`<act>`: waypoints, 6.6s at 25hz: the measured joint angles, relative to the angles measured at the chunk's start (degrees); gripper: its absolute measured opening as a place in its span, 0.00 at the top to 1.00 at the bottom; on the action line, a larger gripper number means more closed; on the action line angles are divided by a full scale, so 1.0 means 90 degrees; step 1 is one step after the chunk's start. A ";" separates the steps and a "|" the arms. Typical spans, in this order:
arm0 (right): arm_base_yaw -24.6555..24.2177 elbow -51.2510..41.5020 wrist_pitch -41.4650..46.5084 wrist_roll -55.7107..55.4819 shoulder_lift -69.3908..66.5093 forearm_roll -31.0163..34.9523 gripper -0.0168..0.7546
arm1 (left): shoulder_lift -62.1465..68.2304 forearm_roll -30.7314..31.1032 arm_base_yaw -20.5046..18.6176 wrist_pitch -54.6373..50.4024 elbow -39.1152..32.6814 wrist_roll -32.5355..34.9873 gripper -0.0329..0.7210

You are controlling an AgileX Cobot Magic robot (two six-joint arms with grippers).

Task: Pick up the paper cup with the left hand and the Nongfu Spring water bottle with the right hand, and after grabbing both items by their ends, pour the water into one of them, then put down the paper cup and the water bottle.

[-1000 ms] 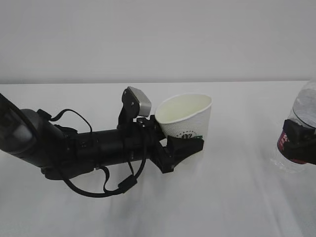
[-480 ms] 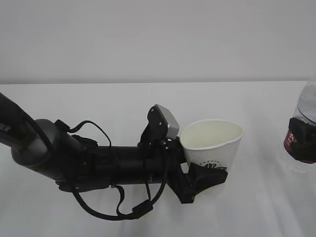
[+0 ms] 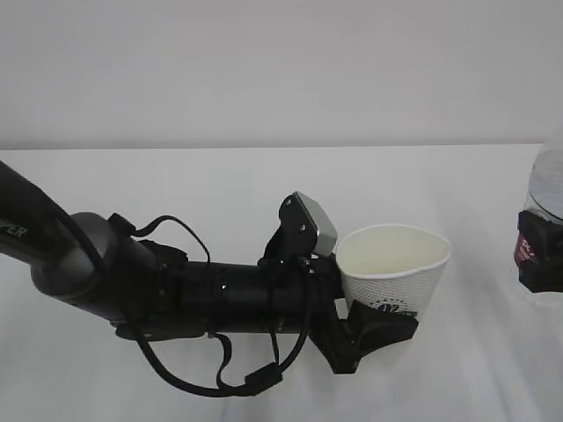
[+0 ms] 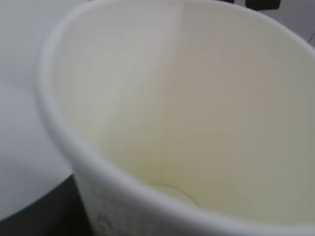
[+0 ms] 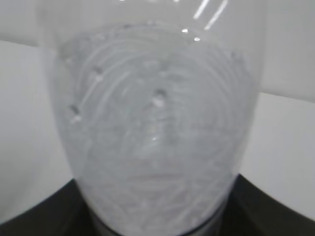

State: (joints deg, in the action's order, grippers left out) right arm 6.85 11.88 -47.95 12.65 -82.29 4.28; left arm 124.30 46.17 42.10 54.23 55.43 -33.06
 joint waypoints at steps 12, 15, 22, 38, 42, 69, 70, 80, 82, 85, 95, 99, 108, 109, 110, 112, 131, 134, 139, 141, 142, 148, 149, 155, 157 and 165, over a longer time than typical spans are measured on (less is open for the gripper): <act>0.0000 0.0000 -0.0026 0.1052 0.0000 0.0000 0.43 | 0.0000 0.0217 0.0014 -0.0533 0.0448 -0.0271 0.28; 0.0000 0.0000 -0.0132 0.1262 0.0000 0.0000 0.43 | 0.0000 0.0356 0.0014 -0.0553 0.0448 -0.0287 0.28; 0.0000 0.0000 -0.0508 0.2222 0.0000 0.0000 0.43 | 0.0000 0.0393 0.0014 -0.0637 0.0448 -0.0302 0.28; 0.0000 0.0000 -0.0829 0.3671 0.0000 0.0000 0.43 | 0.0000 0.0643 0.0014 -0.0637 0.0448 -0.0476 0.28; 0.0000 0.0000 -0.0855 0.3694 0.0000 0.0000 0.43 | 0.0000 0.0669 0.0014 -0.0569 0.0448 -0.0487 0.28; 0.0000 -0.0189 -0.1440 0.4482 0.0000 -0.0063 0.43 | 0.0000 0.0683 0.0341 -0.0652 0.0448 -0.0499 0.28; 0.0000 -0.0189 -0.1440 0.4545 0.0000 -0.0063 0.43 | 0.0000 0.0683 0.0354 -0.0652 0.0448 -0.0499 0.28; 0.0000 -0.0189 -0.1440 0.5252 0.0000 -0.0052 0.43 | 0.0000 0.0683 0.0368 -0.0889 0.0941 -0.0499 0.28; 0.0000 -0.0189 -0.1440 0.5368 0.0000 -0.0039 0.43 | 0.0000 0.0683 0.0368 -0.0930 0.0955 -0.0499 0.28; 0.0000 -0.0189 -0.1440 0.5536 0.0000 -0.0039 0.43 | 0.0000 0.0683 0.0368 -0.0955 0.0955 -0.0499 0.28; 0.0000 -0.0189 -0.1440 0.6094 0.0000 0.0107 0.43 | 0.0000 0.0683 0.0368 -0.0955 0.0955 -0.0499 0.28; 0.0000 -0.0189 -0.1440 0.6328 0.0000 0.0166 0.43 | 0.0000 0.0686 0.0368 -0.0955 0.0955 -0.0499 0.28; 0.0000 -0.0189 -0.1440 0.6877 0.0000 0.0188 0.43 | 0.0000 0.0696 0.0368 -0.0955 0.0955 -0.0499 0.28; 0.0000 -0.0189 -0.1440 0.6937 0.0000 0.0188 0.43 | 0.0000 0.0696 0.0368 -0.0955 0.0955 -0.0499 0.28; 0.0000 -0.0189 -0.1440 0.6977 0.0000 0.0188 0.43 | 0.0000 0.0711 0.0368 -0.0955 0.0955 -0.0499 0.28; 0.0000 -0.0189 -0.1440 0.7054 0.0000 0.0188 0.43 | 0.0000 0.0711 0.0368 -0.0955 0.0955 -0.0499 0.28; 0.0000 -0.0189 -0.1440 0.7398 0.0000 0.0188 0.43 | 0.0000 0.0711 0.0368 -0.0955 0.0955 -0.0499 0.28; 0.0000 -0.0189 -0.1440 0.7423 0.0000 0.0130 0.43 | 0.0000 0.0711 0.0368 -0.0955 0.0955 -0.0499 0.28; 0.0000 -0.0189 -0.1440 0.7541 0.0000 -0.0119 0.43 | 0.0000 0.0711 0.0368 -0.0955 0.0955 -0.0499 0.28; 0.0000 -0.0189 -0.1440 0.7646 0.0000 -0.0146 0.43 | 0.0000 0.0711 0.0368 -0.0955 0.0955 -0.0499 0.28; 0.0000 -0.0189 -0.1440 0.7690 0.0000 -0.0145 0.43 | 0.0000 0.0711 0.0368 -0.0955 0.0955 -0.0499 0.28; 0.0000 -0.0189 -0.1440 0.7826 0.0000 -0.0145 0.43 | 0.0000 0.0711 0.0368 -0.0955 0.0955 -0.0499 0.28; 0.0000 -0.0189 -0.1440 0.7826 0.0000 -0.0145 0.43 | 0.0000 0.0711 0.0368 -0.0955 0.0955 -0.0499 0.28; 0.0000 -0.0189 -0.1440 0.7826 0.0000 -0.0145 0.43 | 0.0000 0.0711 0.0368 -0.0963 0.0955 -0.0499 0.28; 0.0000 -0.0189 -0.1440 0.7826 0.0000 -0.0145 0.43 | 0.0000 0.0711 0.0368 -0.0963 0.0955 -0.0499 0.28; 0.0000 -0.0189 -0.1440 0.7937 0.0000 -0.0145 0.43 | 0.0000 0.0711 0.0368 -0.0963 0.0955 -0.0499 0.28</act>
State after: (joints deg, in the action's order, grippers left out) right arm 6.85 10.18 -60.91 84.09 -82.29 2.97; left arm 124.30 52.57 45.42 45.56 64.02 -37.55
